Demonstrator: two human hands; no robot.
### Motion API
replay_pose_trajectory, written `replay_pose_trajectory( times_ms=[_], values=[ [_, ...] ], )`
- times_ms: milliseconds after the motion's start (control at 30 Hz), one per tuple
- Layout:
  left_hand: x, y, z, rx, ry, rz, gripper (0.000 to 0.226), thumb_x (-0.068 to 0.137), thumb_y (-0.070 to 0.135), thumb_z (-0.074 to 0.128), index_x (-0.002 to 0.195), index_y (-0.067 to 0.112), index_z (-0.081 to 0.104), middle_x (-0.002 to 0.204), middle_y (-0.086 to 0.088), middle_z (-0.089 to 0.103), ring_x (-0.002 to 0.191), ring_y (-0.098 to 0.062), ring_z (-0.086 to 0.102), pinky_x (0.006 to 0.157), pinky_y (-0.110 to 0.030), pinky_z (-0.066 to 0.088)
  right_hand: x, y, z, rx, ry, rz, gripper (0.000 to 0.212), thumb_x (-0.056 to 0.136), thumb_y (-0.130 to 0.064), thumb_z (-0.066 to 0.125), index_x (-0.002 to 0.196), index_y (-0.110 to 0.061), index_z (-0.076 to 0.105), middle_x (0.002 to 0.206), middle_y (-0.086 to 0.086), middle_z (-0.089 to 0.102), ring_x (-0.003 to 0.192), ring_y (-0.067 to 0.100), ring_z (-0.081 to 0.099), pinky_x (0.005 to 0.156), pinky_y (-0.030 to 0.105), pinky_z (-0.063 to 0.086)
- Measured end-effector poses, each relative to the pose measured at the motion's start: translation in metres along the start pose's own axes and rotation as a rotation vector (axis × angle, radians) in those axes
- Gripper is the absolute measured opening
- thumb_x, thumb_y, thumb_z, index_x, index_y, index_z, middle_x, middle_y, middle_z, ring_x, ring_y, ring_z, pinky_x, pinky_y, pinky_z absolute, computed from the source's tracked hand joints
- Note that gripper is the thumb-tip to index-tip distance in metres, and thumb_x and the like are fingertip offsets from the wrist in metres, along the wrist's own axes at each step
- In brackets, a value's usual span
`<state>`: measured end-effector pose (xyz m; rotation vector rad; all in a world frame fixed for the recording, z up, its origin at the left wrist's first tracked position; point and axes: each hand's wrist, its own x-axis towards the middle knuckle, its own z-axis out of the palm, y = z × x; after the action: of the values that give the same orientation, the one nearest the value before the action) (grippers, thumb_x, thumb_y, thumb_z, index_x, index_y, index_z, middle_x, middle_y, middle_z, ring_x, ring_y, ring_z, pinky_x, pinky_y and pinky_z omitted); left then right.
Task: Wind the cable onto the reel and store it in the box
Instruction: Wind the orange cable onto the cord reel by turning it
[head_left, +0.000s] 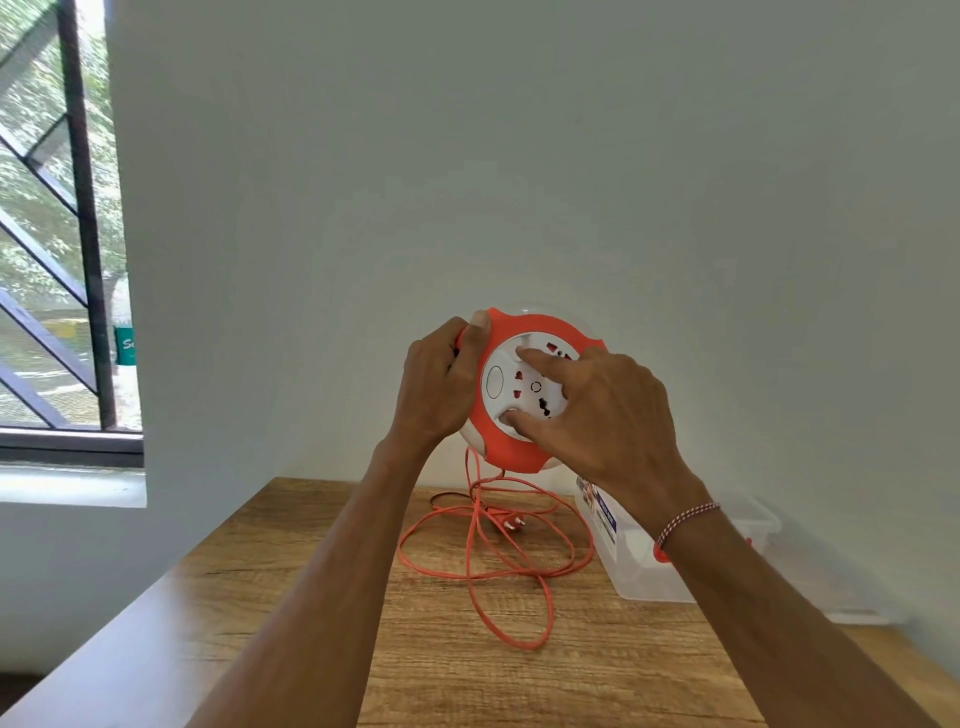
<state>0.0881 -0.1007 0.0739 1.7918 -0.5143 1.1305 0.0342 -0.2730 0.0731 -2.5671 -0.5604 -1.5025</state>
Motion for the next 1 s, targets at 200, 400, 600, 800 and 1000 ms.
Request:
replay_pose_trajectory(
  times_ms=[200,400,600,800,1000],
  values=[
    [0.000,-0.003,-0.002,-0.068,0.017,-0.039,0.057,0.102,0.048,0.034,0.082,0.002,0.061,0.071,-0.013,0.068,0.061,-0.028,0.065,0.056,-0.040,0.054,0.008,0.012,-0.006,0.073,0.021,-0.212,0.043,0.085,-0.049,0.065,0.122,-0.028,0.067,0.108,0.005,0.062,0.099,0.020,0.050,0.075,0.032,0.053],
    [0.000,-0.004,-0.002,-0.057,0.018,-0.040,0.055,0.103,0.047,0.034,0.084,0.003,0.063,0.072,-0.009,0.070,0.062,-0.025,0.067,0.059,-0.040,0.057,0.008,0.011,-0.010,-0.011,-0.197,-0.357,0.041,0.065,-0.023,0.089,0.103,-0.031,0.075,0.139,0.004,0.053,0.119,0.028,0.044,0.088,0.044,0.054],
    [-0.001,-0.001,-0.001,-0.025,-0.002,-0.016,0.058,0.103,0.046,0.035,0.083,-0.001,0.063,0.073,-0.016,0.069,0.062,-0.034,0.066,0.059,-0.053,0.055,0.007,0.007,-0.012,-0.083,-0.169,-0.344,0.050,0.059,-0.030,0.092,0.105,-0.038,0.074,0.130,0.003,0.058,0.109,0.028,0.049,0.080,0.040,0.051],
    [-0.003,-0.002,0.000,-0.010,-0.002,-0.034,0.054,0.102,0.047,0.036,0.083,0.005,0.065,0.075,-0.007,0.071,0.064,-0.022,0.070,0.060,-0.043,0.059,0.003,0.008,-0.005,-0.039,-0.124,-0.235,0.058,0.076,-0.021,0.079,0.126,-0.043,0.060,0.119,0.011,0.053,0.108,0.029,0.053,0.081,0.040,0.053],
    [-0.002,-0.001,0.002,-0.031,0.012,-0.032,0.055,0.103,0.048,0.035,0.072,0.007,0.056,0.062,-0.005,0.062,0.055,-0.021,0.061,0.052,-0.037,0.049,0.002,0.005,-0.007,0.040,-0.032,-0.070,0.060,0.079,-0.060,0.060,0.134,-0.037,0.055,0.106,0.007,0.067,0.086,0.023,0.065,0.073,0.033,0.056]
  ],
)
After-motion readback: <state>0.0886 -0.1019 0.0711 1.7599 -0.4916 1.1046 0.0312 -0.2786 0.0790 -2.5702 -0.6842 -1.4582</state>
